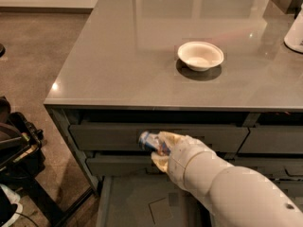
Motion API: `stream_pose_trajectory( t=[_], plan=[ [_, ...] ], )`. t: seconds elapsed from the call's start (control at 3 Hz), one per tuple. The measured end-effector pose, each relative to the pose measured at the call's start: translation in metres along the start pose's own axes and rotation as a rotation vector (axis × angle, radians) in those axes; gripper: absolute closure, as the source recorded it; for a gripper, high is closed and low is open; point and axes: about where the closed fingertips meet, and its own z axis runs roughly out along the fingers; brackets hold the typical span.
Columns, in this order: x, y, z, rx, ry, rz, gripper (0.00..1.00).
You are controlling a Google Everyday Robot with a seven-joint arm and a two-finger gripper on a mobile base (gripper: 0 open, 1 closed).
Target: Pick redbull can from bottom drawer and place on counter
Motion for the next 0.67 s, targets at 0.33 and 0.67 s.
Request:
stream_pose_trajectory(
  t=[0.33,0.67],
  plan=[
    [-0.0152,-0.0075,-0.0085,0.022,0.027,-0.062,1.00],
    [-0.0159,-0.0078,-0.0081,0.023,0.024,-0.061,1.00]
  ],
)
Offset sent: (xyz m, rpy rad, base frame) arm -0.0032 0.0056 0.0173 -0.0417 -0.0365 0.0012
